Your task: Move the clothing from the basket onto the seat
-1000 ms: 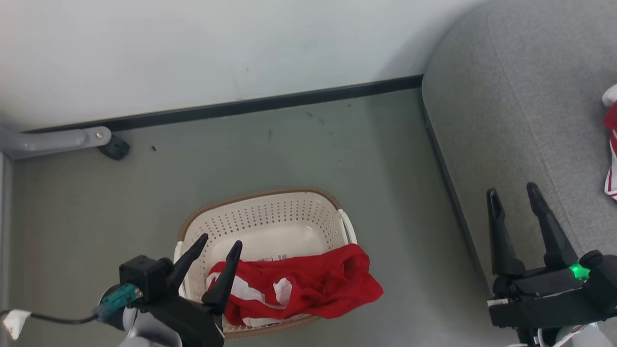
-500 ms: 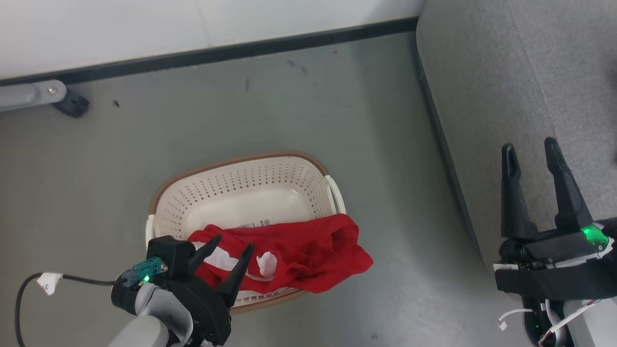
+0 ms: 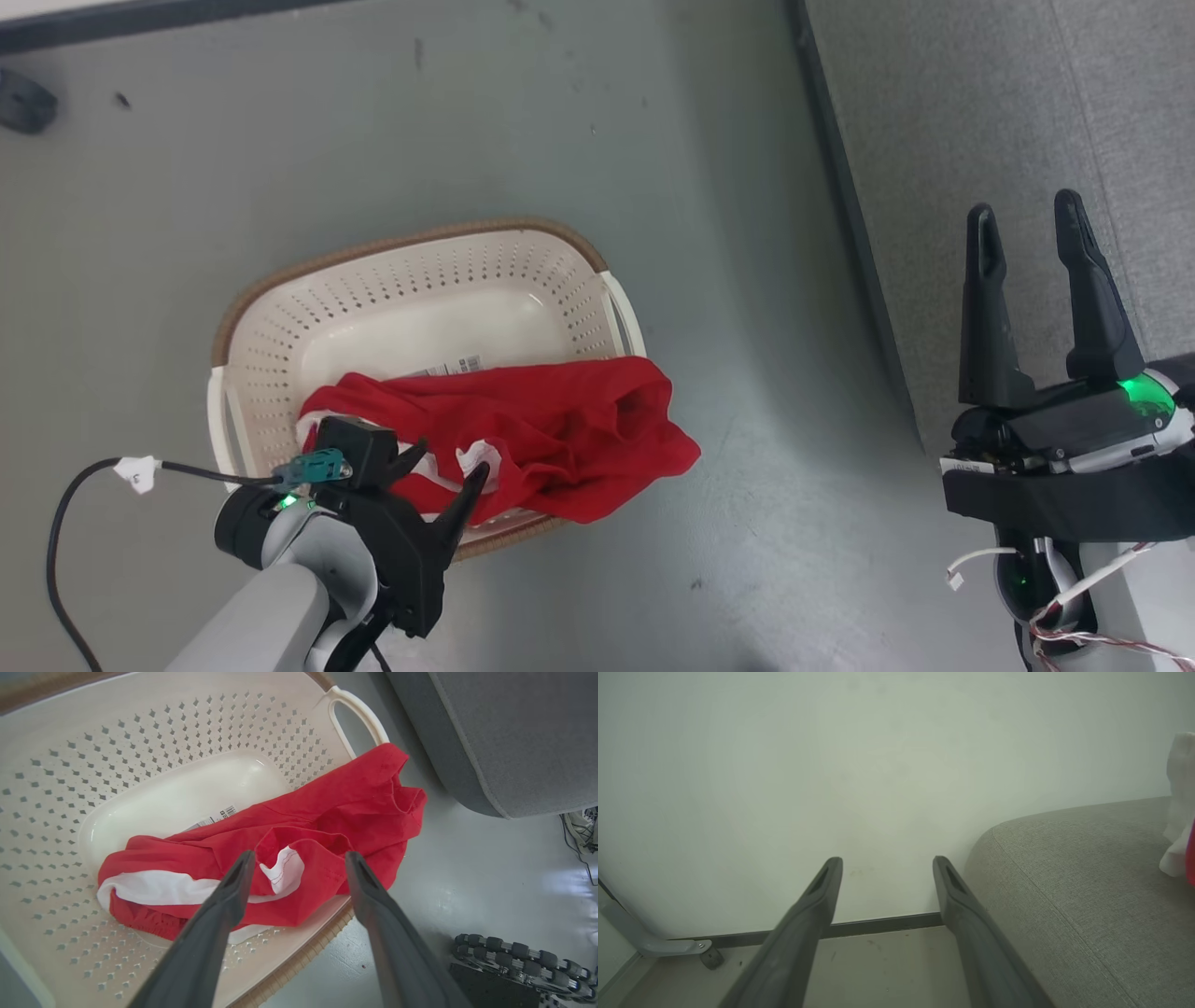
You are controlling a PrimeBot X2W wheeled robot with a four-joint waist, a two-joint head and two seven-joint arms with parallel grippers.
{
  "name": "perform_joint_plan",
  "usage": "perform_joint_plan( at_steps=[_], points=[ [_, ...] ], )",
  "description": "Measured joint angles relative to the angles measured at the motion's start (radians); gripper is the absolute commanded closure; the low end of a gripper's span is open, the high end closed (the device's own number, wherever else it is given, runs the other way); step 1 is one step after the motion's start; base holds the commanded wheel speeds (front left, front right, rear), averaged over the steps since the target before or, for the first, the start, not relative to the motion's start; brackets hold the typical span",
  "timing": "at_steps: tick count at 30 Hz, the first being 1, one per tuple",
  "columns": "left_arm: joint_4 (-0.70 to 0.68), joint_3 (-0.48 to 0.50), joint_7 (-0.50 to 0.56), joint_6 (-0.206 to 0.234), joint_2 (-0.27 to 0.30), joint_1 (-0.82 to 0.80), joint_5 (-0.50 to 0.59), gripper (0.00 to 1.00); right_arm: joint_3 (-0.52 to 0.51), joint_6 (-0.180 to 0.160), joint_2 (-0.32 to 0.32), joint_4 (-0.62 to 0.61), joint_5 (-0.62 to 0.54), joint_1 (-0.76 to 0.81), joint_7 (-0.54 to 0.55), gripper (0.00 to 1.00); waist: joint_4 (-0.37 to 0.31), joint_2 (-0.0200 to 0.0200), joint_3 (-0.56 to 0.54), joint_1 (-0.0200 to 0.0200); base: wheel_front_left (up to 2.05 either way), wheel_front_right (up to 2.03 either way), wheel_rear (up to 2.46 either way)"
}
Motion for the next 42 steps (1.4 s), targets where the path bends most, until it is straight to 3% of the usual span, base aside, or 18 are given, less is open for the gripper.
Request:
perform_joint_plan(
  at_steps=[19,42],
  points=[
    [0.135,-0.075,0.086,-0.017,0.008,-0.104,0.034,0.00,0.014,0.018,0.059,0.021,-0.040,-0.049,0.000,0.00,-0.061,0.0000,0.126,-0.0001,0.00,0.00,0.00],
    [0.281,-0.129,0.182,-0.017,-0.020,-0.228,0.076,0.00,0.021,0.036,0.094,0.046,-0.056,-0.049,0.000,0.00,-0.128,-0.0002,0.172,-0.0001,0.00,0.00,0.00]
  ],
)
